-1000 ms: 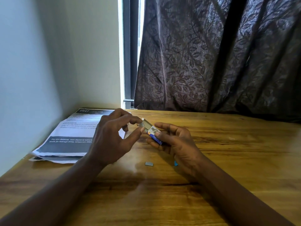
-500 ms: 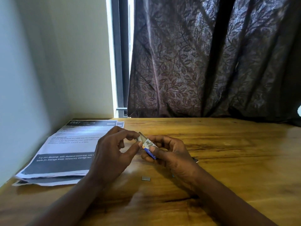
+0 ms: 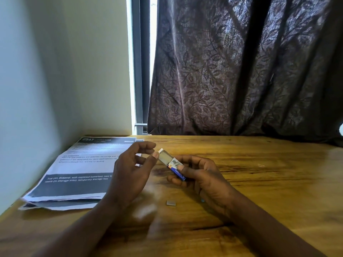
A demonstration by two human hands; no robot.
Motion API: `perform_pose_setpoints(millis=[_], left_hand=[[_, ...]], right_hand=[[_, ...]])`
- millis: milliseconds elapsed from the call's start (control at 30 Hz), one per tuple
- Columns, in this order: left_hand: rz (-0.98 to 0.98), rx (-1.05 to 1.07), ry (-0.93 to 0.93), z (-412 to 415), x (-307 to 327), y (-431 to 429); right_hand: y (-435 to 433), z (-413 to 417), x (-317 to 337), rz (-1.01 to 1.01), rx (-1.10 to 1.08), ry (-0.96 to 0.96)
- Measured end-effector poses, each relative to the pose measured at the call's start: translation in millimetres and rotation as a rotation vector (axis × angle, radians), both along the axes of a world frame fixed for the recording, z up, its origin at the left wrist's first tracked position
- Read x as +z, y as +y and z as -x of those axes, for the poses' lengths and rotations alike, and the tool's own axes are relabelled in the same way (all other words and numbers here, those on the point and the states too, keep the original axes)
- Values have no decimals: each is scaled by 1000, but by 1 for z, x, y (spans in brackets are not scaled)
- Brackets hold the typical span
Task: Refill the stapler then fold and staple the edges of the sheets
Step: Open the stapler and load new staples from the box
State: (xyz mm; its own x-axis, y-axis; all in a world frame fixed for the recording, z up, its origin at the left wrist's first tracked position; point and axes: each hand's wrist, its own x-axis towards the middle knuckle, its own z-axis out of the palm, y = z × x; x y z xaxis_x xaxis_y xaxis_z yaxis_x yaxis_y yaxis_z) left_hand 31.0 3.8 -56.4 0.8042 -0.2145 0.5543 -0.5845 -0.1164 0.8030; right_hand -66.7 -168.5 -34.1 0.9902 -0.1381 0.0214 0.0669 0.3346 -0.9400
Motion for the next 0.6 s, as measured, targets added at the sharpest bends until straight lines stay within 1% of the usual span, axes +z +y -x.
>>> perform_pose_setpoints(millis=[133, 433, 600], left_hand=[[57, -107, 65, 4, 0, 3], [93, -135, 120, 4, 1, 2], [63, -166, 133, 4, 1, 4]], right_hand=[[2, 2, -1, 36, -19, -3], [2, 1, -3, 127, -51, -34], [3, 1, -4, 130, -66, -80]])
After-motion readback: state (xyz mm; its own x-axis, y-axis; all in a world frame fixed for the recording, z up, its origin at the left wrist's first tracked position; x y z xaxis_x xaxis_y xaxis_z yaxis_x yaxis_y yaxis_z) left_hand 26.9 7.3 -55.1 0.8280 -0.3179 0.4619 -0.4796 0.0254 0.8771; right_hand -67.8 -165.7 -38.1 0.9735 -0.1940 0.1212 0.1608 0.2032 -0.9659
